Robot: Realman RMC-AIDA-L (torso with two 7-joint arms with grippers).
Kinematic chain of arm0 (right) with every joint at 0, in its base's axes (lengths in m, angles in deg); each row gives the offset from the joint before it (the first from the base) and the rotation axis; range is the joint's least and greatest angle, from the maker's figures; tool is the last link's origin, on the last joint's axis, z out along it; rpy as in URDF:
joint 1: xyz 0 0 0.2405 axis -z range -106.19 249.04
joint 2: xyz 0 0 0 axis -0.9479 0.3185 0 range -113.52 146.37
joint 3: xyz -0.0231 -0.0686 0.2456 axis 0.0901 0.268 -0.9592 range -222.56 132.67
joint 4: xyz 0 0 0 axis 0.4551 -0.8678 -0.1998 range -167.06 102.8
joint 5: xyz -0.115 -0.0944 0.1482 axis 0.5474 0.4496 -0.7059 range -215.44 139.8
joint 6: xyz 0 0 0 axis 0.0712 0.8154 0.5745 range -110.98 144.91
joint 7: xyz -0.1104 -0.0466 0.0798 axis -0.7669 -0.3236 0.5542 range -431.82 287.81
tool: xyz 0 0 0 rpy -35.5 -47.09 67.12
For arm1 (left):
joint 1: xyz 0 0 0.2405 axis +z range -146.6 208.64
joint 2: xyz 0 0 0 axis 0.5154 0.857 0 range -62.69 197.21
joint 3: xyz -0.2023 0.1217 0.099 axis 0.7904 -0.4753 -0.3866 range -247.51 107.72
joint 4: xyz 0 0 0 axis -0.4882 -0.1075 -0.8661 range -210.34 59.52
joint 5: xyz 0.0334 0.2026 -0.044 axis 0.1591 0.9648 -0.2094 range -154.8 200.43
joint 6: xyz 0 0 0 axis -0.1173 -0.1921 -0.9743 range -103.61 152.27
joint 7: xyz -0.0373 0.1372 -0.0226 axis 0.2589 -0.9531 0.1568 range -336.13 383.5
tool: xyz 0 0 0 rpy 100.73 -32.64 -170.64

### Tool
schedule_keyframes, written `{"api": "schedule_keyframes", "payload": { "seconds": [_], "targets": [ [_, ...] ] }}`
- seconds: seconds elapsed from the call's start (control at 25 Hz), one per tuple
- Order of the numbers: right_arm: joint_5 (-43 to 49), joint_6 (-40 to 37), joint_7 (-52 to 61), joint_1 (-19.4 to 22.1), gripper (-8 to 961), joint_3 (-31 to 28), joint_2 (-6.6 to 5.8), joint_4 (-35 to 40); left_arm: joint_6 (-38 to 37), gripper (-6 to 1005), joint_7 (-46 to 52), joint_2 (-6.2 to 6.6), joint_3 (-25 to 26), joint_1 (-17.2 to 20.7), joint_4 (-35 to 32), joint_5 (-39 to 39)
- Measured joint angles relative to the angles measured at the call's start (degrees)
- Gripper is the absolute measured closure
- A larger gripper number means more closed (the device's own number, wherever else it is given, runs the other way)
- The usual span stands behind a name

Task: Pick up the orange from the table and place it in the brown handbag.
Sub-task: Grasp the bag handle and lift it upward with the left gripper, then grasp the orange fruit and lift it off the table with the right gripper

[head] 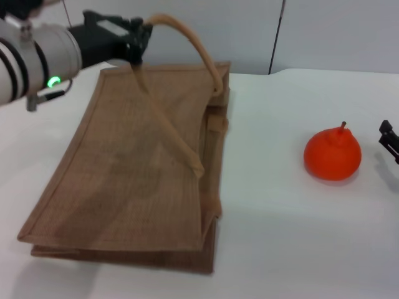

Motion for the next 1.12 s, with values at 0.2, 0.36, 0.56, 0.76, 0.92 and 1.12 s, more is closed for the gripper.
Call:
{"api": "schedule_keyframes", "payload": {
  "seconds": [0.2, 0.36, 0.56, 0.76, 0.92, 1.12],
  "targets": [
    [0.0, -0.9, 1.9, -0.5, 70, 2.4, -0.09, -0.2, 5.3, 870, -0.6, -0.03, 3.4, 1.1, -7.1, 0.0],
    [0.0, -0.9, 3.7, -0.9, 68, 4.9, -0.18, -0.6, 7.3, 870, -1.2, -0.08, 4.8, 2.2, -11.8, 0.4],
    [0.0, -0.9, 6.6, -1.3, 67, 8.3, -0.66, -1.2, 8.6, 869, -1.3, -0.18, 5.4, 2.7, -15.3, 2.2],
    [0.0, -0.4, 9.5, -0.9, 65, 9.9, -0.72, -4.1, 10.3, 869, -1.3, -0.18, 6.8, 2.6, -16.5, 2.3],
    [0.2, 0.2, 12.9, 0.3, 65, 11.5, -1.01, -7.2, 10.4, 869, -1.3, -0.18, 6.8, 2.6, -16.5, 2.3],
    [3.6, 2.8, 20.3, 3.7, 65, 15.3, -0.92, -14.6, 10.4, 869, -1.8, -0.18, 6.6, 2.4, -16.5, 2.5]
  ]
}}
